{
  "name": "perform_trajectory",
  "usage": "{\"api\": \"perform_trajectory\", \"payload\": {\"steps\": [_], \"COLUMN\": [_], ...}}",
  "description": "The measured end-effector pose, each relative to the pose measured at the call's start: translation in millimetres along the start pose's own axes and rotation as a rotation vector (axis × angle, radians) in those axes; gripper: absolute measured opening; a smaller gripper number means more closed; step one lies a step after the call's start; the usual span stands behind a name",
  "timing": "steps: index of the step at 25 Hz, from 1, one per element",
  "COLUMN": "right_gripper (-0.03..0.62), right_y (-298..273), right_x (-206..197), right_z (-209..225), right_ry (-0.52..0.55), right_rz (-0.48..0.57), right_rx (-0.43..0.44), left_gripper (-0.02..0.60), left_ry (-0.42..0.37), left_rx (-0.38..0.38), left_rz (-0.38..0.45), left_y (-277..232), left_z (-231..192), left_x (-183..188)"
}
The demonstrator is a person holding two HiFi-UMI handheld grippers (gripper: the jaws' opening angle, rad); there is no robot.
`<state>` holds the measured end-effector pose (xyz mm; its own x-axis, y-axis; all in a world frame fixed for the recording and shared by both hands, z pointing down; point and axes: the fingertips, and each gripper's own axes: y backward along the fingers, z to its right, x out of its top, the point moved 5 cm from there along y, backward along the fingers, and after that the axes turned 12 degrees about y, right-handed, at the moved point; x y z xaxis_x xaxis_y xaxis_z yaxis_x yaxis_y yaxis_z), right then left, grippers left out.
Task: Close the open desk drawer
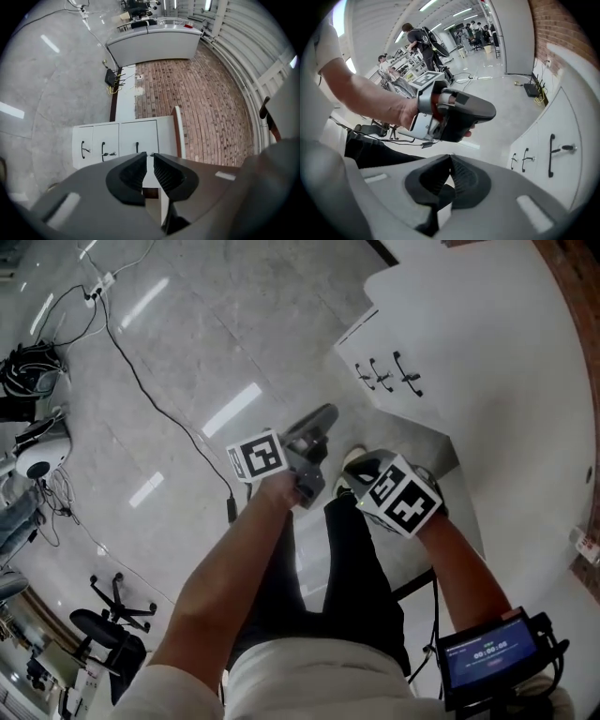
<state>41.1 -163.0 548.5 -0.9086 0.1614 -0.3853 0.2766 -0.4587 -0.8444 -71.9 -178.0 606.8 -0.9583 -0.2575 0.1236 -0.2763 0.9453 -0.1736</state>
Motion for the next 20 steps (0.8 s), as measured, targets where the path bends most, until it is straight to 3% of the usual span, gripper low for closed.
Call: {"api": "perform_trajectory", "payload": {"steps": [3,6,11,20], "right_gripper": [0.003,0.003,0.003,0.003], "right_y": [46,67,97,112], "right_x": [44,68,102,137], "right_z": [-42,-71,-112,-173], "right_ry": [0.031,0.051,0.077,0.086], "right_rz": [-0.009,0.007,0.037,0.038], "right_rx": [-0.010,-0.019,-0.056,-0.085], "left_gripper": [0.049,0.049,0.049,0.049], "left_ry": [0.002,-0.018,-0.033,-0.085], "left_rx": [-0.022,0.005,-0.041,-0.087], "left_rz": [0.009,0.008,0.006,0.030], "left_y": [49,88,137,198], "left_z": [75,111,177,228], "left_x": [-10,-23,-39,-39]}}
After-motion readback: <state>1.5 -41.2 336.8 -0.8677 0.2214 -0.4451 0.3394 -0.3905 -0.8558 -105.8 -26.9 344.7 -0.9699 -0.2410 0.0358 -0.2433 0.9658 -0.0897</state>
